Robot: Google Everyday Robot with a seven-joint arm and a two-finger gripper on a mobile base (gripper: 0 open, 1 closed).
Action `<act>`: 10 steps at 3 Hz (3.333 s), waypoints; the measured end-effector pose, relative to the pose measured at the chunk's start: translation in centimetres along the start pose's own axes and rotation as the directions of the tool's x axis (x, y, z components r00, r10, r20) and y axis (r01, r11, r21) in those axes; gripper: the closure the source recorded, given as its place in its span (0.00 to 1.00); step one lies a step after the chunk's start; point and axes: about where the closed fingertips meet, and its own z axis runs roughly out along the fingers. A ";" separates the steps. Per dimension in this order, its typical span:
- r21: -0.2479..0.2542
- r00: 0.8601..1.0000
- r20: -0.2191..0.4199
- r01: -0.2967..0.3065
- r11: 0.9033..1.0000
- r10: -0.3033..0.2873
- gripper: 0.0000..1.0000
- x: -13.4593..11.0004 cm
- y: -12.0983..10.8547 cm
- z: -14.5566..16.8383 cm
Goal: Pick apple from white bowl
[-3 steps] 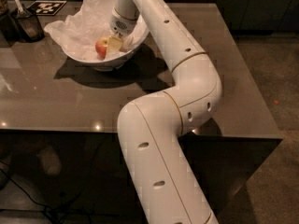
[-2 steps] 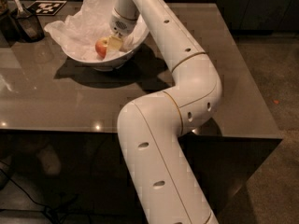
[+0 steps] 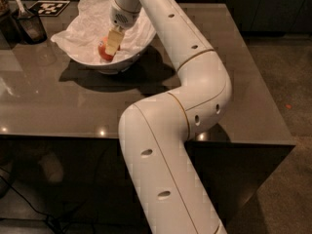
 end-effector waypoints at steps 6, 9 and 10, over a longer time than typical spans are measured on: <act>0.031 1.000 -0.016 -0.004 1.000 0.005 0.11 -0.7 -0.2 -1.1; 0.028 0.998 -0.022 -0.057 0.998 0.058 0.00 1.0 -0.7 -0.4; 0.008 0.993 -0.034 -0.114 0.993 0.115 0.00 3.0 -0.6 0.1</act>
Offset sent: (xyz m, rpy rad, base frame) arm -0.0371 -0.0091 0.0070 -0.0477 -0.0126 -0.0349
